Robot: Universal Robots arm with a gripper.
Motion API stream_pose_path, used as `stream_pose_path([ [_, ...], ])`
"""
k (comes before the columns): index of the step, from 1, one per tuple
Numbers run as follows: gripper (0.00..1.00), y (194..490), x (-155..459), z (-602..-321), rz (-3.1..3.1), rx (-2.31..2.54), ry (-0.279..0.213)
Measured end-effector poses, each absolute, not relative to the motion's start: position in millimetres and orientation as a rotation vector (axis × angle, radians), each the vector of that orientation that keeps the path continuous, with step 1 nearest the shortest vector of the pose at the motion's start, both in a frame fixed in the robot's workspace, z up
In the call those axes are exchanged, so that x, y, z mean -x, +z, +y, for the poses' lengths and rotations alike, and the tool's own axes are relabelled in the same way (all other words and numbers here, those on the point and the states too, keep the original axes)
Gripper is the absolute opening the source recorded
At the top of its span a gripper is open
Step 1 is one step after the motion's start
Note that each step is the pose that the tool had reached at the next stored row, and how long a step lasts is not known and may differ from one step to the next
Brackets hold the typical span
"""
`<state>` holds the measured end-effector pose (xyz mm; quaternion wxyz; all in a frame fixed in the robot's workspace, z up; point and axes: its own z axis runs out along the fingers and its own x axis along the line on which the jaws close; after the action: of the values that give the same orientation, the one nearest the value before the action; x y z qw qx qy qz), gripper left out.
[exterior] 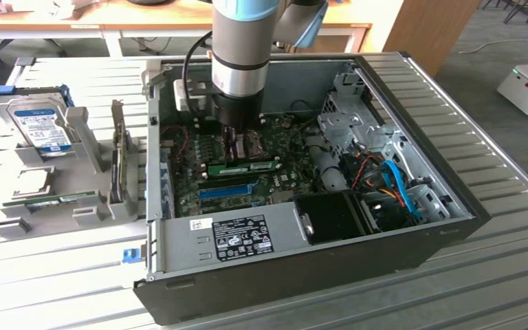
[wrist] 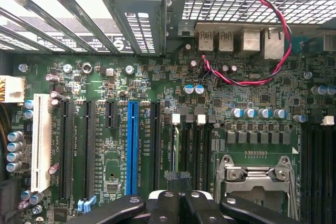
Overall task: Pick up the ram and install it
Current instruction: 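Press down the ram until it locks into place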
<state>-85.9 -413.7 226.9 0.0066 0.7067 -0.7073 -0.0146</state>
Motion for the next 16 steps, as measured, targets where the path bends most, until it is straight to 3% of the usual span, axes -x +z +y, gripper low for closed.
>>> stream_pose_path([
  [16, 0.11, 225.1, 85.9, -413.9, -2.213, -2.211, -0.046],
])
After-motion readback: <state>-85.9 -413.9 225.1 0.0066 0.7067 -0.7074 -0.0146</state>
